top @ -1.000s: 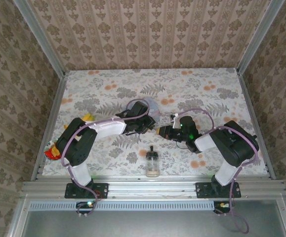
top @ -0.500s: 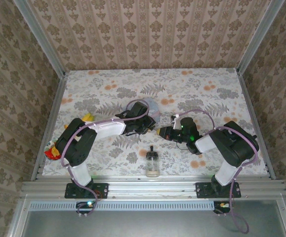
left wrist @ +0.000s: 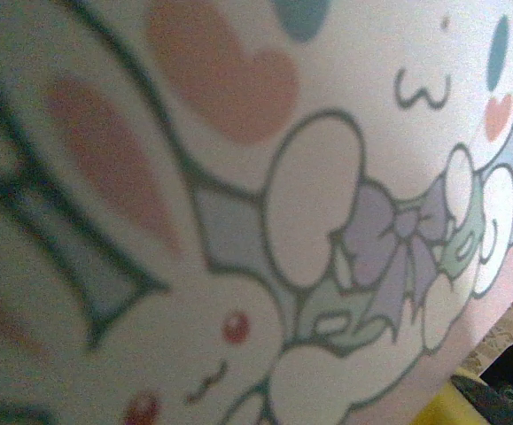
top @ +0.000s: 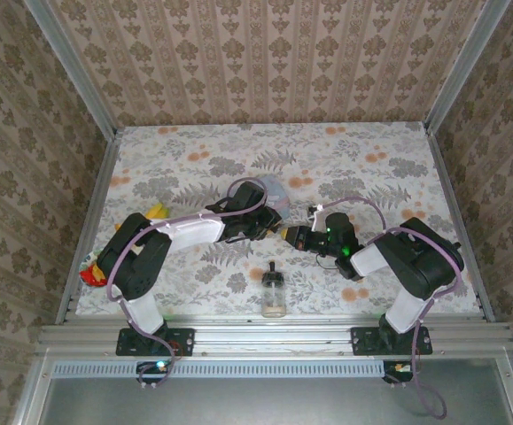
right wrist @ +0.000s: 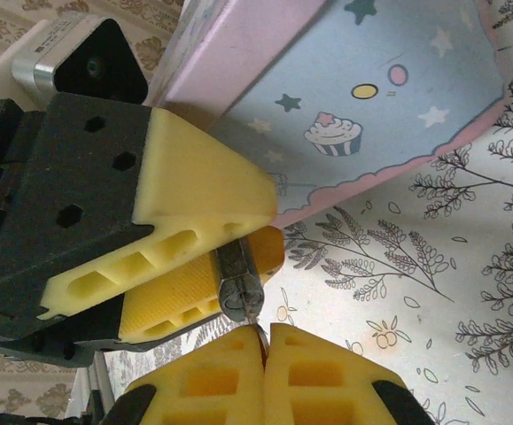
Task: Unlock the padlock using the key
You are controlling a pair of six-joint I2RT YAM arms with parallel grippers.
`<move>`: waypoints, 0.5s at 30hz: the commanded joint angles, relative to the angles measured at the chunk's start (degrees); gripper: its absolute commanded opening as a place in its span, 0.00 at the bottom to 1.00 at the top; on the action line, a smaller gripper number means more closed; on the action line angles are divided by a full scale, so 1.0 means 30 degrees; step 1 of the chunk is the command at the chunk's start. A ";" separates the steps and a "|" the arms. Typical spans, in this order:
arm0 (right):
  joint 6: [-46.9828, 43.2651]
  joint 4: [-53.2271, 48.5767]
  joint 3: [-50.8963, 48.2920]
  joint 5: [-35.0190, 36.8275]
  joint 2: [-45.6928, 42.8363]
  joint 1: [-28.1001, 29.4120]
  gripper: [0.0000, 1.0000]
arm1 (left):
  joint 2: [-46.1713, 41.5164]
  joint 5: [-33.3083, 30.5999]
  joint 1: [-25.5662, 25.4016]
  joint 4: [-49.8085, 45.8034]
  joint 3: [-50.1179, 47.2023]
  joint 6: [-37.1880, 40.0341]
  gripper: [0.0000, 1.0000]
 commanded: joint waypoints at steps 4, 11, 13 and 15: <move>0.0490 0.1526 0.0160 0.2322 -0.0017 0.0037 0.00 | -0.0738 0.2387 -0.0756 0.0570 0.0143 -0.0531 0.16; 0.0995 0.1660 0.0263 0.3204 0.0123 0.0036 0.00 | -0.0528 0.2755 -0.0874 0.0746 0.0251 -0.0807 0.16; 0.1253 0.1645 0.0356 0.3379 0.0256 0.0037 0.00 | -0.0500 0.2830 -0.0929 0.0770 0.0301 -0.0872 0.16; 0.1636 0.1844 0.0407 0.3486 0.0493 0.0022 0.00 | -0.0500 0.2860 -0.0958 0.0783 0.0346 -0.0893 0.16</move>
